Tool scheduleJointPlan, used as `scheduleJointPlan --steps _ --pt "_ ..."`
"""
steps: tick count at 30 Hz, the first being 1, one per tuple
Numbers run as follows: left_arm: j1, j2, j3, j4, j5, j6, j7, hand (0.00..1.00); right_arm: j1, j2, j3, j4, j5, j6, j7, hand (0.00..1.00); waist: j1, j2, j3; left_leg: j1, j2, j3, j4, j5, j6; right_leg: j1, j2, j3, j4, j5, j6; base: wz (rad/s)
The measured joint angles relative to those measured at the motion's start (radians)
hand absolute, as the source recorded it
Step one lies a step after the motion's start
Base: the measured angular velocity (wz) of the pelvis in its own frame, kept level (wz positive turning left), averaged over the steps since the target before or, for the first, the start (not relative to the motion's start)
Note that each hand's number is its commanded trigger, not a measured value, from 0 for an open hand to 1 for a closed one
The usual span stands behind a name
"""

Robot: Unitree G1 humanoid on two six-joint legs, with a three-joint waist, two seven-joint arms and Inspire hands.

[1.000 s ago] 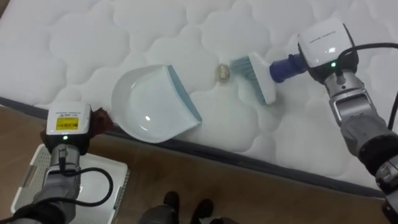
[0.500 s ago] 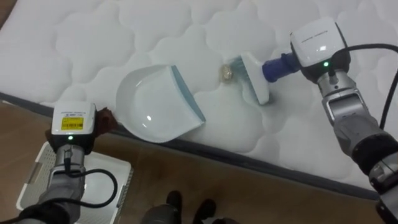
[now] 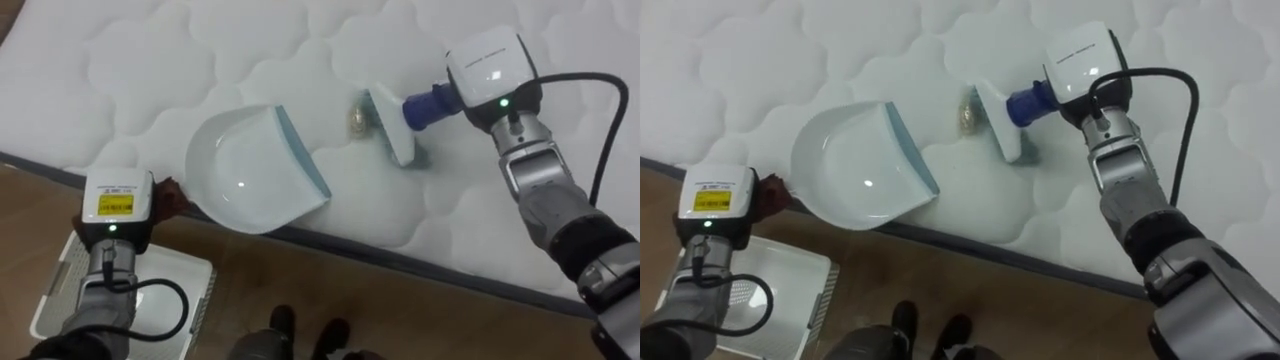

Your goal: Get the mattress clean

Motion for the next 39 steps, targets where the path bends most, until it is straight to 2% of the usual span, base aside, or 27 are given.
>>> scheduleJointPlan --steps 9,20,29,39 --pt "0.005 -0.007 -0.002 0.000 -0.009 0.000 -0.004 1.00 0.000 0.045 0.003 -0.033 0.011 -0.012 0.049 1.00 -0.001 0.008 0.0010 0.013 0.000 -0.002 -0.001 0.000 0.000 0.015 0.000 -0.006 -0.007 0.000 0.000 0.00" --pt "0.004 -0.022 -0.003 0.003 -0.009 0.001 -0.005 1.00 0.000 0.054 0.005 -0.091 0.051 -0.020 0.108 1.00 -0.001 0.026 0.0008 0.012 -0.001 -0.003 0.000 0.000 0.000 0.015 0.000 -0.004 -0.004 0.000 0.000 0.00" --pt "0.007 -0.024 -0.022 0.005 -0.055 0.000 -0.003 1.00 0.001 0.053 0.077 -0.185 0.158 -0.020 0.198 1.00 -0.001 0.030 -0.0007 0.013 -0.001 -0.003 0.001 0.000 0.000 0.015 -0.001 -0.007 -0.004 0.000 0.000 0.00" --pt "0.016 -0.030 -0.039 0.005 -0.073 0.001 -0.005 1.00 0.001 0.084 0.079 -0.190 0.157 -0.019 0.241 1.00 -0.001 0.041 -0.0062 0.017 -0.001 -0.002 0.001 0.000 0.000 0.019 -0.001 -0.005 -0.004 0.000 0.000 0.00"
